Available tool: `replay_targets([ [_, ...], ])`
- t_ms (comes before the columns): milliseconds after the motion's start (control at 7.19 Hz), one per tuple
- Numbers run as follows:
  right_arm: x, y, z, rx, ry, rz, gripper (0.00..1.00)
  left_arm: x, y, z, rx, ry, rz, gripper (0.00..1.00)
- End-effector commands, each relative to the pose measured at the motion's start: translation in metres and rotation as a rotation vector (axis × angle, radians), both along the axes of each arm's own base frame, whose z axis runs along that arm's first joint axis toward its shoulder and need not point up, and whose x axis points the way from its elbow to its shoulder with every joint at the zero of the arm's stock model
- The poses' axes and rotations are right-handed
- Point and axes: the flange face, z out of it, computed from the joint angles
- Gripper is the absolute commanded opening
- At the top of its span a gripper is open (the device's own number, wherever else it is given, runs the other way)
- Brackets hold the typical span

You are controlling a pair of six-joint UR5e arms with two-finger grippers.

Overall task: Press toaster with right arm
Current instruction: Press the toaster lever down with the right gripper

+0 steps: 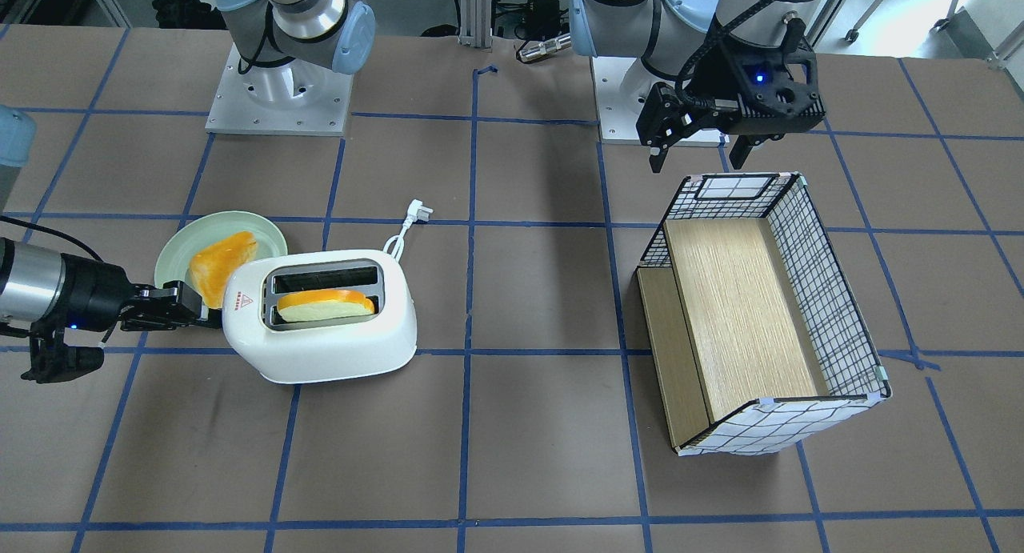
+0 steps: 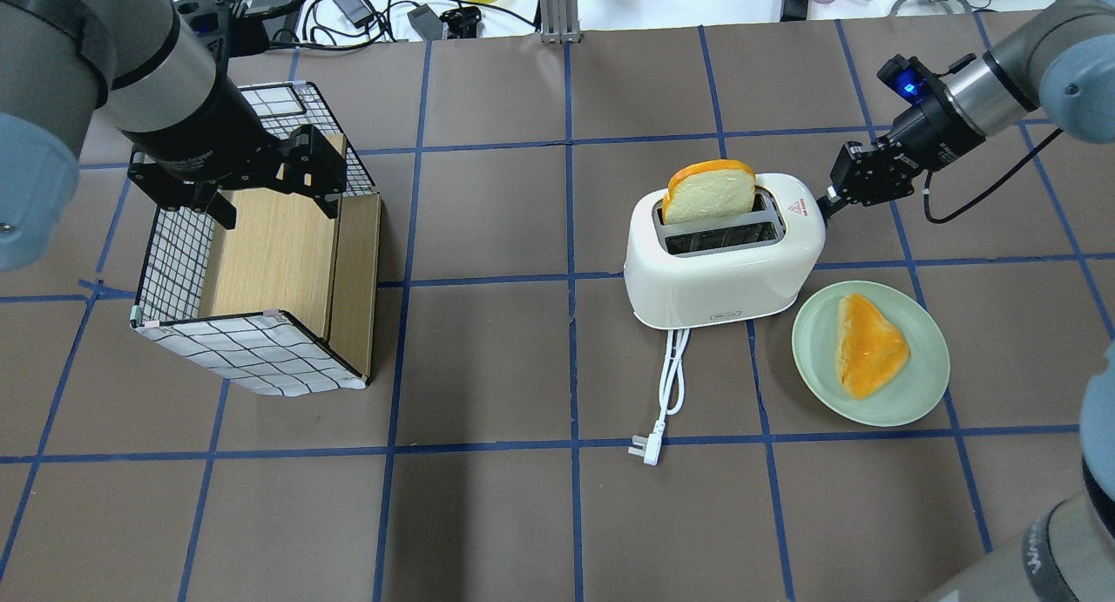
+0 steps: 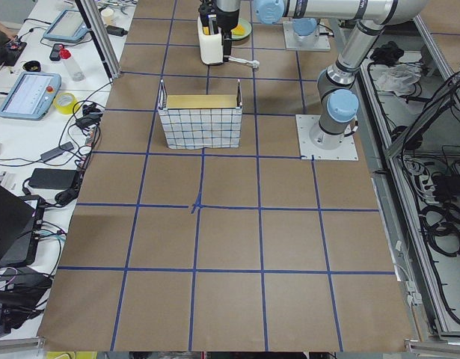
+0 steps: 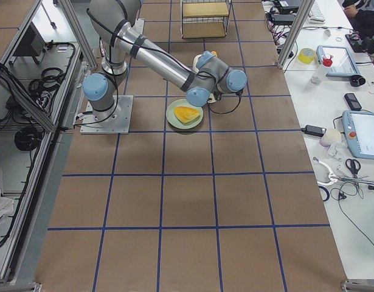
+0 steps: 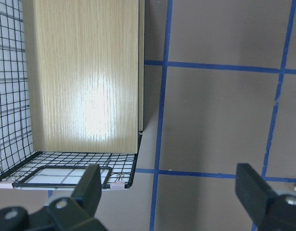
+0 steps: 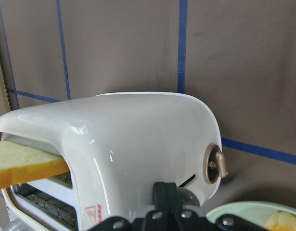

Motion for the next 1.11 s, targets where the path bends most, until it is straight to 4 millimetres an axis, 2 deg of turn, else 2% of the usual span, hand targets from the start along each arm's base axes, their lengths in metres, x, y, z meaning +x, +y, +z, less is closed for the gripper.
replay_targets([
  [0, 0.001, 0.002, -0.014, 0.004, -0.008, 0.009, 0.0, 0.0, 0.0, 0.0, 0.0, 0.0, 0.0, 1.0],
  [557, 0.001, 0.008, -0.028, -0.006, -0.003, 0.008, 0.0, 0.0, 0.0, 0.0, 0.0, 0.0, 0.0, 1.0],
  [974, 0.001, 0.007, -0.027, -0.011, 0.001, 0.004, 0.0, 0.0, 0.0, 0.0, 0.0, 0.0, 0.0, 1.0],
])
